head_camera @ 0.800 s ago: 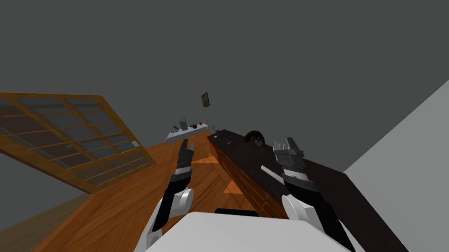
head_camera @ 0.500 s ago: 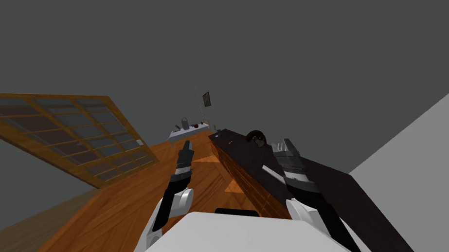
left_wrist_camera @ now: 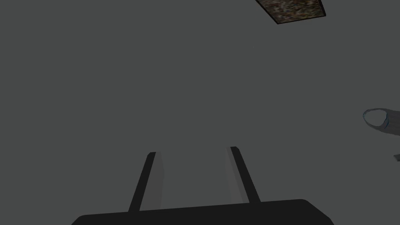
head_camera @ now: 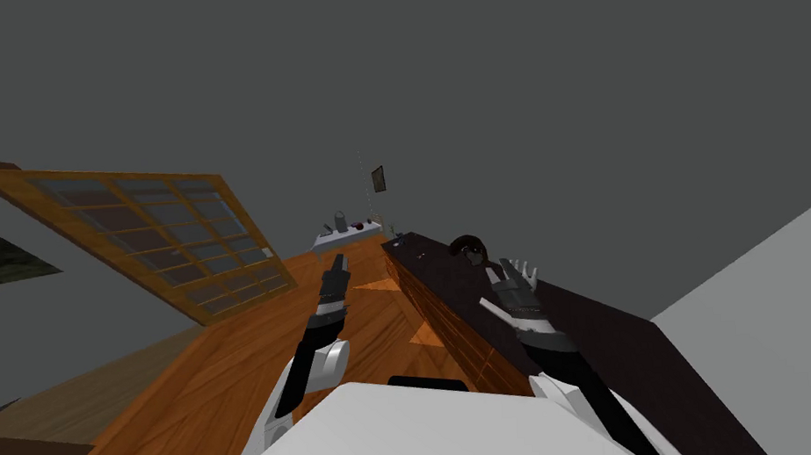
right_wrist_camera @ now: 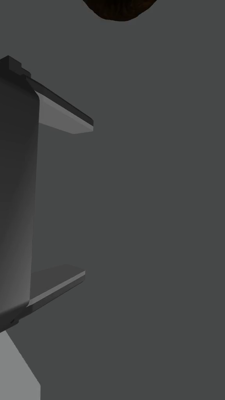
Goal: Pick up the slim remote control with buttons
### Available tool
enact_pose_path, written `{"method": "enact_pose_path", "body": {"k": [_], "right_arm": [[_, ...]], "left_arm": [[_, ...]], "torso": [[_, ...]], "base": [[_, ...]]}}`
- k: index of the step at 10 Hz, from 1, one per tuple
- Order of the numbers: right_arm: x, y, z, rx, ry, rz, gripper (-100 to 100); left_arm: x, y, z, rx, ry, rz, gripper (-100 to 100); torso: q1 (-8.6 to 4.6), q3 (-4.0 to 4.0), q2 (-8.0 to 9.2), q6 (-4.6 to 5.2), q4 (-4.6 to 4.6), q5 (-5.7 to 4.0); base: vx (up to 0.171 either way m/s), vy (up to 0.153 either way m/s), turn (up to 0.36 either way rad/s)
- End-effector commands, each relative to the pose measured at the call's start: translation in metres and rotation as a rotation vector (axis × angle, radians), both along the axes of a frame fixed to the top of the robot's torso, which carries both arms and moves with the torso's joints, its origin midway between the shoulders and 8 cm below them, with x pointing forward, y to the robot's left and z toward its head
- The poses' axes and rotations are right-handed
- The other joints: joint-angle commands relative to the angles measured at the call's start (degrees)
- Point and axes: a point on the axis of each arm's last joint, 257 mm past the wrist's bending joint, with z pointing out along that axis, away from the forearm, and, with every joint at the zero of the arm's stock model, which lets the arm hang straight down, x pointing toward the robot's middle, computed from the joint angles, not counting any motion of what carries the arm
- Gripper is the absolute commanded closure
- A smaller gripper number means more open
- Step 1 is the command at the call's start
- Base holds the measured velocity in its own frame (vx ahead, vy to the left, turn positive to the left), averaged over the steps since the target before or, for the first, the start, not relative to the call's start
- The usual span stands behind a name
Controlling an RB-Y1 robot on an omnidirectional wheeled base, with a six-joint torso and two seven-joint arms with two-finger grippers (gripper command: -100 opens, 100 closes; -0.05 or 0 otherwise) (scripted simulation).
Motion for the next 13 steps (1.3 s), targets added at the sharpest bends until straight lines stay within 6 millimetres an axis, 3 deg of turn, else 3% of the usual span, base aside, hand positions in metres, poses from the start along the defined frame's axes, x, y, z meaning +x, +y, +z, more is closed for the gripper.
{"method": "enact_pose_path", "body": {"k": [1,2,3,4,5,6,7,8,9,11,12,13], "right_arm": [[0.003,0.001,-0.023,-0.053,0.062,0.014,-100],[0.003,0.000,-0.044,-0.088,0.118,0.018,-100],[0.003,0.001,-0.045,-0.103,0.121,0.026,-100],[0.003,0.000,-0.068,-0.143,0.180,0.033,-100],[0.003,0.000,-0.068,-0.152,0.182,0.038,-100],[0.001,-0.002,-0.092,-0.194,0.244,0.046,-100],[0.001,-0.002,-0.092,-0.203,0.245,0.050,-100],[-0.002,-0.005,-0.118,-0.246,0.309,0.059,-100],[-0.002,-0.005,-0.118,-0.256,0.311,0.064,-100],[-0.014,-0.011,-0.166,-0.345,0.430,0.086,-100],[-0.015,-0.015,-0.172,-0.367,0.446,0.092,-100],[-0.023,-0.018,-0.195,-0.412,0.504,0.105,-100]], "left_arm": [[0.000,0.000,0.000,0.000,0.000,0.000,0],[0.000,0.000,0.000,0.000,0.000,0.000,0],[0.000,0.000,0.000,0.000,0.000,0.000,0],[0.000,0.000,0.000,0.000,0.000,0.000,0],[0.000,0.000,0.000,0.000,0.000,0.000,0],[0.000,0.000,0.000,0.000,0.000,0.000,0],[0.000,0.000,0.000,0.000,0.000,0.000,0],[0.000,0.000,0.000,0.000,0.000,0.000,0],[0.000,0.000,0.000,0.000,0.000,0.000,0],[0.000,0.000,0.000,0.000,0.000,0.000,0],[0.000,0.000,0.000,0.000,0.000,0.000,0],[0.000,0.000,0.000,0.000,0.000,0.000,0]], "torso": [[0.00,0.00,0.00,0.00,0.00,0.00],[-0.01,-0.02,-0.04,-0.02,-0.01,0.00],[0.06,0.00,0.00,-0.02,-0.01,0.00],[0.03,-0.01,-0.01,0.00,0.00,0.01],[0.02,-0.02,-0.03,-0.01,-0.01,0.00],[-0.04,-0.03,-0.05,0.01,-0.01,0.00],[-0.05,-0.03,-0.05,-0.02,-0.01,-0.02],[-0.07,-0.04,-0.07,0.01,-0.01,-0.01],[-0.05,-0.04,-0.06,-0.01,-0.01,-0.01],[-0.04,-0.07,-0.11,-0.03,-0.02,-0.01],[0.01,-0.05,-0.09,-0.01,-0.02,0.00],[-0.03,-0.05,-0.08,0.03,-0.02,0.00]], "base": [[-0.023,0.035,0.113],[-0.044,0.060,0.155],[-0.034,0.044,0.066],[-0.028,0.040,0.115],[-0.022,0.027,0.062],[-0.024,0.025,0.142],[-0.017,0.020,0.072],[-0.019,0.034,0.144],[-0.015,0.026,0.079],[-0.015,0.042,0.209],[-0.013,0.033,0.065],[-0.014,0.028,0.155]]}}
